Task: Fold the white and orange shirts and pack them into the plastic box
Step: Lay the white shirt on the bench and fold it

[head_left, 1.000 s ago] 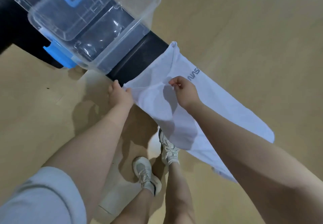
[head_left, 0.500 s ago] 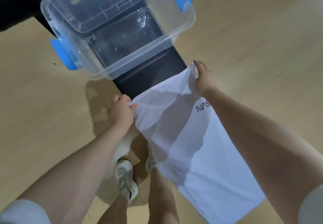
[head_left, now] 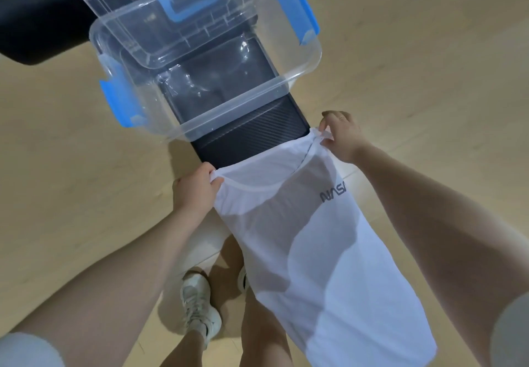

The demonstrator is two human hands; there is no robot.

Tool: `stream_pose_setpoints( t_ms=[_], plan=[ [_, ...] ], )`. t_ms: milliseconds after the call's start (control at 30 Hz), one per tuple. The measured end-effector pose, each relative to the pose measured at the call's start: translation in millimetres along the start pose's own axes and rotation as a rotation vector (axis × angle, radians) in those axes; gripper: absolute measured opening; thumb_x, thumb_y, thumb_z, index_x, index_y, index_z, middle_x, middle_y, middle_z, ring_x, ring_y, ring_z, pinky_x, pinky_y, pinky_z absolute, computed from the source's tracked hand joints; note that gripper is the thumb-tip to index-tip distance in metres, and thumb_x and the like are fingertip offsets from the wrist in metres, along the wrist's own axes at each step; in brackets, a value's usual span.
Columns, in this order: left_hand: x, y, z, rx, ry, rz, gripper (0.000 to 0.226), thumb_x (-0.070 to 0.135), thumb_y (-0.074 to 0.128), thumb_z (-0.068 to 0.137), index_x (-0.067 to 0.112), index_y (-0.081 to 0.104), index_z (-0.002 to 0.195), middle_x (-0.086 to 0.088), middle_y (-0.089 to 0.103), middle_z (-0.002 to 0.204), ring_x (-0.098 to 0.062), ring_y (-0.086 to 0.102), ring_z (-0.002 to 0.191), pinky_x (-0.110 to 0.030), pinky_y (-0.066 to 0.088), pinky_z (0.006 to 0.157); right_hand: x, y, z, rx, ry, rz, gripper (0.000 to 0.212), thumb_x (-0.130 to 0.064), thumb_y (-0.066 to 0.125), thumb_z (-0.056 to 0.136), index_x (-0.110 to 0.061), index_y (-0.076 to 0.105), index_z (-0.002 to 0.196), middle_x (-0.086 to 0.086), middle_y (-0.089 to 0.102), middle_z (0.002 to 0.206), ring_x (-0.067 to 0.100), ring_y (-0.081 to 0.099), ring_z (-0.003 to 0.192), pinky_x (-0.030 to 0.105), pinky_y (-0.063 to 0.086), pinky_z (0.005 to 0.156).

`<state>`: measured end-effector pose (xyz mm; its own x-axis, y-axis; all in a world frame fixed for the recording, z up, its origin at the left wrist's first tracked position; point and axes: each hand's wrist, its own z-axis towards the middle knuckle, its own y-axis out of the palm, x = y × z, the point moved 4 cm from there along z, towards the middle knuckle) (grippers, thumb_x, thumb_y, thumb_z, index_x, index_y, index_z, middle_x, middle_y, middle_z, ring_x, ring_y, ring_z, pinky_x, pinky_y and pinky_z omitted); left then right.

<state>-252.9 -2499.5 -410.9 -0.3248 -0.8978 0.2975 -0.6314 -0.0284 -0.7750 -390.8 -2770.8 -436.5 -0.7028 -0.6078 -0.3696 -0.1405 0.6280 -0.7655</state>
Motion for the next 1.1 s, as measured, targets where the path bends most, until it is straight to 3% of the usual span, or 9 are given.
stream_pose_setpoints(
  t_ms=[100,167,233,300,367,467,667,833,1100],
  plan=[
    [-0.6,6.3,2.3,-0.014,0.021,-0.074,0.014,0.022,0.049,0.094,0.008,0.051,0.096,-0.008,0.053,0.084,-0.025,0.049,0.076,-0.029,0.035,0.064,-3.9,3.7,3.1,-0.149,0.052,0.49,0.057,0.005,0.049,0.086,-0.012,0.031,0.137,0.007,0.046,0.124,0.02,0.042,0.117,0.025,0.036,0.09],
    [-1.5,10.6,3.0,0.0,0.052,-0.123,0.016,0.02,0.05,0.093,0.005,0.053,0.098,-0.008,0.055,0.084,-0.024,0.05,0.075,-0.029,0.034,0.058,1.4,7.1,7.4,-0.223,0.118,0.622,0.053,0.009,0.047,0.086,-0.01,0.038,0.135,0.006,0.046,0.107,0.016,0.043,0.097,0.015,0.039,0.074],
    [-1.9,12.6,2.9,0.018,0.061,-0.126,0.016,0.02,0.052,0.092,0.005,0.055,0.099,-0.007,0.056,0.084,-0.022,0.05,0.075,-0.028,0.033,0.055,8.9,7.0,10.9,-0.232,0.145,0.559,0.03,0.005,0.052,0.085,0.003,0.056,0.115,0.008,0.045,0.09,0.016,0.041,0.081,0.019,0.035,0.062],
    [-2.1,10.6,1.9,0.017,0.047,-0.137,0.016,0.02,0.053,0.092,0.005,0.055,0.098,-0.005,0.054,0.083,-0.02,0.05,0.075,-0.025,0.031,0.054,15.3,3.9,10.5,-0.186,0.151,0.482,0.013,-0.001,0.062,0.081,0.009,0.057,0.086,0.008,0.041,0.073,0.017,0.037,0.069,0.027,0.029,0.057],
    [-1.6,4.1,-0.1,-0.009,0.041,-0.166,0.013,0.019,0.054,0.092,0.006,0.054,0.094,-0.005,0.054,0.082,-0.02,0.049,0.074,-0.024,0.032,0.053,14.7,-5.9,6.1,-0.109,0.116,0.403,0.02,-0.006,0.071,0.075,-0.001,0.053,0.068,0.004,0.04,0.068,0.018,0.037,0.068,0.028,0.029,0.06],
    [0.7,-13.5,-6.5,-0.083,0.029,-0.216,0.012,0.019,0.055,0.091,0.008,0.052,0.089,-0.005,0.052,0.081,-0.019,0.048,0.074,-0.024,0.034,0.056,1.3,-27.4,-9.8,-0.054,0.094,0.368,0.019,-0.01,0.075,0.073,-0.009,0.057,0.072,0.006,0.049,0.083,0.02,0.044,0.079,0.027,0.035,0.069],
    [14.8,-64.1,-45.9,-0.23,0.064,-0.272,0.017,0.021,0.058,0.09,0.006,0.051,0.084,0.0,0.043,0.068,-0.011,0.04,0.061,-0.022,0.031,0.053,-32.2,-77.7,-88.7,-0.072,0.128,0.269,0.013,-0.012,0.068,0.08,-0.004,0.06,0.084,0.008,0.054,0.076,0.02,0.046,0.068,0.024,0.034,0.052],
    [26.9,-104.9,-104.0,-0.325,0.158,-0.392,0.026,0.019,0.06,0.089,0.014,0.045,0.068,0.001,0.038,0.064,-0.014,0.036,0.06,-0.023,0.029,0.054,-70.1,-98.6,-183.7,0.092,0.262,0.429,0.015,-0.01,0.057,0.081,-0.007,0.049,0.068,0.002,0.041,0.063,0.019,0.037,0.063,0.025,0.03,0.054],
    [77.8,-171.9,-239.1,-0.318,0.484,-0.633,0.015,0.018,0.065,0.083,0.012,0.057,0.072,0.003,0.048,0.064,-0.013,0.041,0.062,-0.025,0.033,0.061,-154.5,-127.7,-351.9,0.583,0.477,0.526,0.035,-0.019,0.056,0.085,-0.014,0.036,0.057,-0.003,0.039,0.053,0.017,0.038,0.053,0.027,0.027,0.048]
  ],
)
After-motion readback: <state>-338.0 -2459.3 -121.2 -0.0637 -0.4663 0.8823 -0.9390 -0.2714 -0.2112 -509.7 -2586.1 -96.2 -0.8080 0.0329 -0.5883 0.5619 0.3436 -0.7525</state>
